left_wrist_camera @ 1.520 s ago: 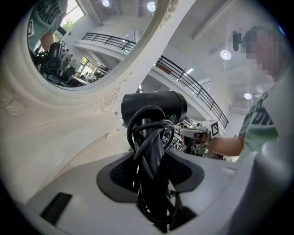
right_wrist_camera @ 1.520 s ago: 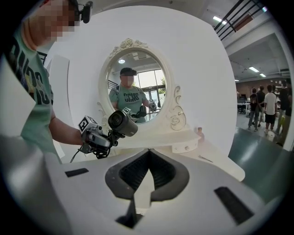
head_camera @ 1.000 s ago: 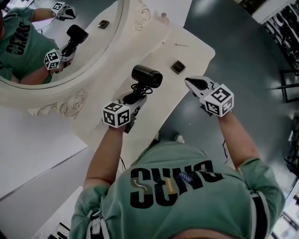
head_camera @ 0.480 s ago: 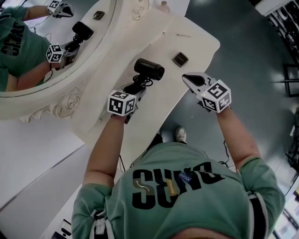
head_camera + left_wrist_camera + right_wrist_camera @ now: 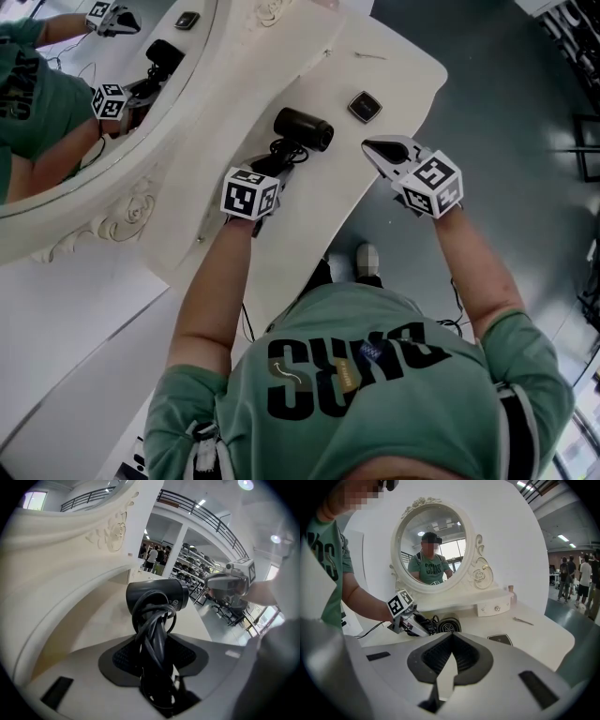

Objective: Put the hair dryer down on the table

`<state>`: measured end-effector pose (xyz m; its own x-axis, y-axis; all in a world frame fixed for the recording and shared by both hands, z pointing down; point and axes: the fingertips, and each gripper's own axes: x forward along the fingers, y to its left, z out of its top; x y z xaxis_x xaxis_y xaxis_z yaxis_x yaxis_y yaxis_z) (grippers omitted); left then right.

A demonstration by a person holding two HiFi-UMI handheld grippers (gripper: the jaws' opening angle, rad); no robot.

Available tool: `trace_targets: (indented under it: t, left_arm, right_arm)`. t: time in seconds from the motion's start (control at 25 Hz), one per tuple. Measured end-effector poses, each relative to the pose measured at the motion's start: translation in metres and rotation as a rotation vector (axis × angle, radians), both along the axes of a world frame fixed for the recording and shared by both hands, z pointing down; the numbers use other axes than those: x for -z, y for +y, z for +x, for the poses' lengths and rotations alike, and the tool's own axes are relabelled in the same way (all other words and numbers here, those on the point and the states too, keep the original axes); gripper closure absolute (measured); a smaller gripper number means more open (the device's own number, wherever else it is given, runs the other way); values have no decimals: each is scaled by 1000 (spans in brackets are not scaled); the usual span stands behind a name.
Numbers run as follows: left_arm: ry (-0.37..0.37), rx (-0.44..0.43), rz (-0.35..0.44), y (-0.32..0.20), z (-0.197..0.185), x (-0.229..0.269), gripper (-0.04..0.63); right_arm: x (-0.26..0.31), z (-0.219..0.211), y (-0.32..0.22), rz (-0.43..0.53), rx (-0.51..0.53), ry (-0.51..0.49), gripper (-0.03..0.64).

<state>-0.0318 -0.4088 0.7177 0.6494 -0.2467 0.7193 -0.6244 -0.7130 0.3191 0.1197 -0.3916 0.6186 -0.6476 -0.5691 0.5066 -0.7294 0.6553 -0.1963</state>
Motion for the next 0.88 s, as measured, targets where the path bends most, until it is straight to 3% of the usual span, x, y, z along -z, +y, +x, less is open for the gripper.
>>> trace_targets:
  t: [0.28,0.88]
  left_arm:
    - [-27,-18,5,-6,4,-3,408]
    - [-214,-94,145,-10,4,-21,401]
  right_arm:
    - [-8,-6,0,-9,3,-5,623]
    - [-12,-3,4,-22,2,-6,623]
